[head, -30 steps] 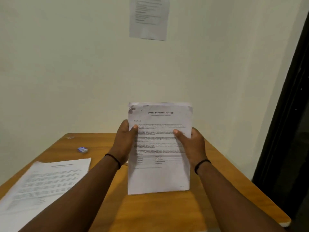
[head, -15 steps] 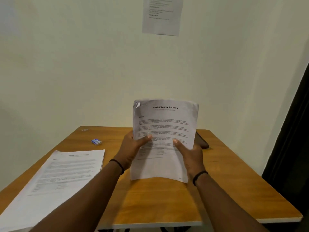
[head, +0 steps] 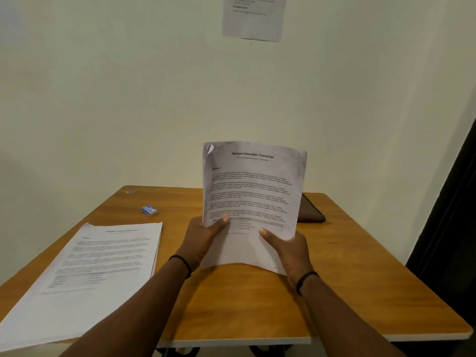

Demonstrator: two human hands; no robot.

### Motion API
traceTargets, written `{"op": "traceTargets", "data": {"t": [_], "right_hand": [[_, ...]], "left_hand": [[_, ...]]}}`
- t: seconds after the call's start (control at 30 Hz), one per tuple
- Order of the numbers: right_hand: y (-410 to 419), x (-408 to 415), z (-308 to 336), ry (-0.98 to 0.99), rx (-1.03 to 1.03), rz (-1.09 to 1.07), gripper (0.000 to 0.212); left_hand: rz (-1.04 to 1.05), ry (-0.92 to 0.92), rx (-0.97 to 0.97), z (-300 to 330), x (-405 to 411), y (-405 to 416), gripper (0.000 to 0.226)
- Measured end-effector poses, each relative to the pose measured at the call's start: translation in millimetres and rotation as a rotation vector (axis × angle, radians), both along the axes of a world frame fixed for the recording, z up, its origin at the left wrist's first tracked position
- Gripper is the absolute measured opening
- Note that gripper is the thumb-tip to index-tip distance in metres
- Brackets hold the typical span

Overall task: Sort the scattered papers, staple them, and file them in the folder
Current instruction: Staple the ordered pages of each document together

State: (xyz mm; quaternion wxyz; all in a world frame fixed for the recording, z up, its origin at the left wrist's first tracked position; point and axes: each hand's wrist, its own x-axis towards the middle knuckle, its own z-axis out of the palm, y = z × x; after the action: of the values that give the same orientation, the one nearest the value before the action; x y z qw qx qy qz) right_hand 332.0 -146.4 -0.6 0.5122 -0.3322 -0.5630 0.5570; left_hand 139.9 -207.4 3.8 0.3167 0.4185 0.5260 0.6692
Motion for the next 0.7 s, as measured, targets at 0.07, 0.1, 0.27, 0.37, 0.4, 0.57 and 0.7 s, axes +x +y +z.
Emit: {"op": "traceTargets", "data": {"t": [0.07,0.1,0.27,0.37,0.4,0.57,0.7], "right_hand": [[1.5,0.7,7.4,-0.002,-0.002,0.032,0.024],[2.3,0.9,11.3,-0.003,-0.006,0.042,0.023],[3.3,-5.4,11.8,0.205,-0.179,0.133,0.039],[-4.6,-19.3,12.7,0.447,-0.272,0.224,0.045],[-8.4,-24.8,13.8,0.482,-0.276,0.247,0.046],[-15.1,-41.6,19.3,0.471,-0.213,0.182,0.043],[-5.9,-16.9,22.2,0.355,-0.167,0.155,0.044]], "left_hand": [[0.033,-0.027,0.021,3.0,-3.0,1.2,0.01],[0.039,-0.071,0.047,5.1,-5.9,1.8,0.013],[0.029,-0.331,0.15,16.5,-7.3,-2.1,0.026],[0.013,-0.424,0.181,18.9,-1.6,-1.6,0.034],[-0.014,-0.468,0.196,19.0,1.4,-0.6,0.037],[-0.115,-0.488,0.199,16.8,17.2,-0.6,0.036],[-0.092,-0.489,0.195,33.3,-33.7,-5.4,0.043]]}}
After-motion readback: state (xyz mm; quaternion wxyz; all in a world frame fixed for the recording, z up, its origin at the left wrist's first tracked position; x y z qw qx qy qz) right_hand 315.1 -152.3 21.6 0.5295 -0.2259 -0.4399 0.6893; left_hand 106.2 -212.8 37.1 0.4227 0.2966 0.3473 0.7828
